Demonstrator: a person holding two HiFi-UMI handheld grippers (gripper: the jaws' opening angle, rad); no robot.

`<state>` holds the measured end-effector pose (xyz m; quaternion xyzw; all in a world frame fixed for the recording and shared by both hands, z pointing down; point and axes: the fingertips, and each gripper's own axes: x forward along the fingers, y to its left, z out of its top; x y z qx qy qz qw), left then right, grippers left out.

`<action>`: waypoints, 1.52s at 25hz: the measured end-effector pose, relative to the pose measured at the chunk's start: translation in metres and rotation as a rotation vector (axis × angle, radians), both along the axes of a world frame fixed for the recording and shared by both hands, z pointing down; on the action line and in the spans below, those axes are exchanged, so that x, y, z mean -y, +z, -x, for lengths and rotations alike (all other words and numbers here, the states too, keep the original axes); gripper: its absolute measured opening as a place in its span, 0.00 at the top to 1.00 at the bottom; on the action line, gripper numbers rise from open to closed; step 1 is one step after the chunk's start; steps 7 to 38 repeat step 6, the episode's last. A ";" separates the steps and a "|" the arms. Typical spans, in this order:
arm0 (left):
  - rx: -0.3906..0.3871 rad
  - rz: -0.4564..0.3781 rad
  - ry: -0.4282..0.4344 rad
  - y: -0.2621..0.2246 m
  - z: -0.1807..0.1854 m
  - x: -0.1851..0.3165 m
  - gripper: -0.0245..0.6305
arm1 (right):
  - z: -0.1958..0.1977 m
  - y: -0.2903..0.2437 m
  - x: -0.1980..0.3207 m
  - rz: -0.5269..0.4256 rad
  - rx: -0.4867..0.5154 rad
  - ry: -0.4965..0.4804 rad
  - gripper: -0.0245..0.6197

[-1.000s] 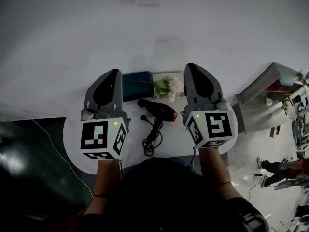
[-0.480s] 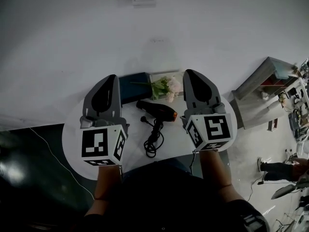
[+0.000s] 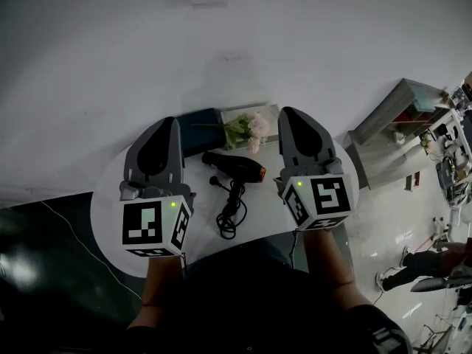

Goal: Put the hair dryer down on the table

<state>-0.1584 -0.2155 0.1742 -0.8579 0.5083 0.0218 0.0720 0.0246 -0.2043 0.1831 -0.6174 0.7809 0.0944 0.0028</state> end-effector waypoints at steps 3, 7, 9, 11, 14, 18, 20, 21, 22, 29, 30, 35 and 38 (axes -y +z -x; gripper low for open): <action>-0.001 0.014 0.009 0.006 -0.002 0.000 0.94 | 0.000 0.002 -0.001 0.003 0.000 0.003 0.94; -0.005 0.022 0.022 0.010 -0.003 -0.002 0.94 | 0.001 0.004 -0.004 0.004 -0.005 0.007 0.94; -0.005 0.022 0.022 0.010 -0.003 -0.002 0.94 | 0.001 0.004 -0.004 0.004 -0.005 0.007 0.94; -0.005 0.022 0.022 0.010 -0.003 -0.002 0.94 | 0.001 0.004 -0.004 0.004 -0.005 0.007 0.94; -0.005 0.022 0.022 0.010 -0.003 -0.002 0.94 | 0.001 0.004 -0.004 0.004 -0.005 0.007 0.94; -0.005 0.022 0.022 0.010 -0.003 -0.002 0.94 | 0.001 0.004 -0.004 0.004 -0.005 0.007 0.94; -0.005 0.022 0.022 0.010 -0.003 -0.002 0.94 | 0.001 0.004 -0.004 0.004 -0.005 0.007 0.94; -0.005 0.022 0.022 0.010 -0.003 -0.002 0.94 | 0.001 0.004 -0.004 0.004 -0.005 0.007 0.94; -0.005 0.022 0.022 0.010 -0.003 -0.002 0.94 | 0.001 0.004 -0.004 0.004 -0.005 0.007 0.94; -0.005 0.022 0.022 0.010 -0.003 -0.002 0.94 | 0.001 0.004 -0.004 0.004 -0.005 0.007 0.94; -0.005 0.022 0.022 0.010 -0.003 -0.002 0.94 | 0.001 0.004 -0.004 0.004 -0.005 0.007 0.94; -0.005 0.022 0.022 0.010 -0.003 -0.002 0.94 | 0.001 0.004 -0.004 0.004 -0.005 0.007 0.94; -0.005 0.022 0.022 0.010 -0.003 -0.002 0.94 | 0.001 0.004 -0.004 0.004 -0.005 0.007 0.94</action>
